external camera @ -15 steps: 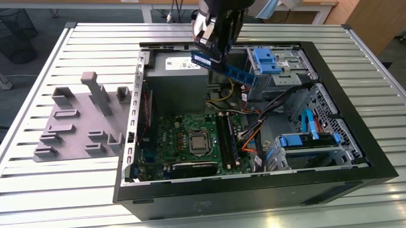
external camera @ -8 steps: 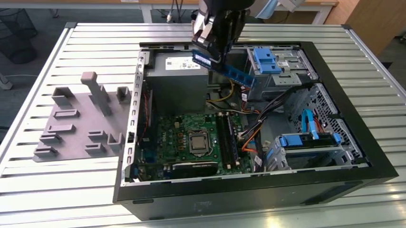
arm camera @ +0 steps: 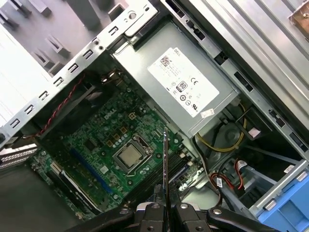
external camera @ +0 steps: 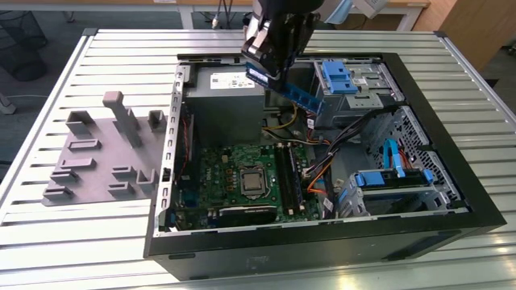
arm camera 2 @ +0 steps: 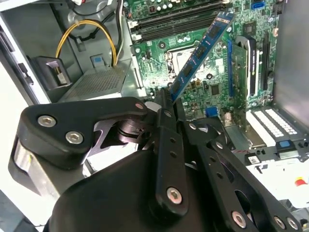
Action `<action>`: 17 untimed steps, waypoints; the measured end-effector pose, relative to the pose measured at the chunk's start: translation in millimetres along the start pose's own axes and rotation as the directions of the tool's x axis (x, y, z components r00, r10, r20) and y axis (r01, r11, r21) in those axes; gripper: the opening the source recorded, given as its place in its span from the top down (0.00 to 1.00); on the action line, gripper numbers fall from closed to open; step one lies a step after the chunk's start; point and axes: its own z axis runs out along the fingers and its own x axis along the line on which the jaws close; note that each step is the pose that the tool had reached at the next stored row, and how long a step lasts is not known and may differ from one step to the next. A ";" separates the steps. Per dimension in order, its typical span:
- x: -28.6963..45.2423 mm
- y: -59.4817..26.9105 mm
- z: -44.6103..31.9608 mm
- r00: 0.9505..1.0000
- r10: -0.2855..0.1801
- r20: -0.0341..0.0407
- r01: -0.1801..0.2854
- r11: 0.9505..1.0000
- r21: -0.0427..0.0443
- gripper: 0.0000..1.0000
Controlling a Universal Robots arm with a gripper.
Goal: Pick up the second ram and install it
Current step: 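Insert the second ram into the second slot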
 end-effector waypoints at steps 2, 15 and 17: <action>0.0 0.0 0.1 1.000 0.017 0.000 -0.017 1.000 0.000 0.86; 0.0 0.0 0.6 0.992 0.123 0.000 -0.123 0.992 0.001 0.86; 0.0 0.0 0.7 0.990 0.139 0.000 -0.139 0.990 0.001 0.86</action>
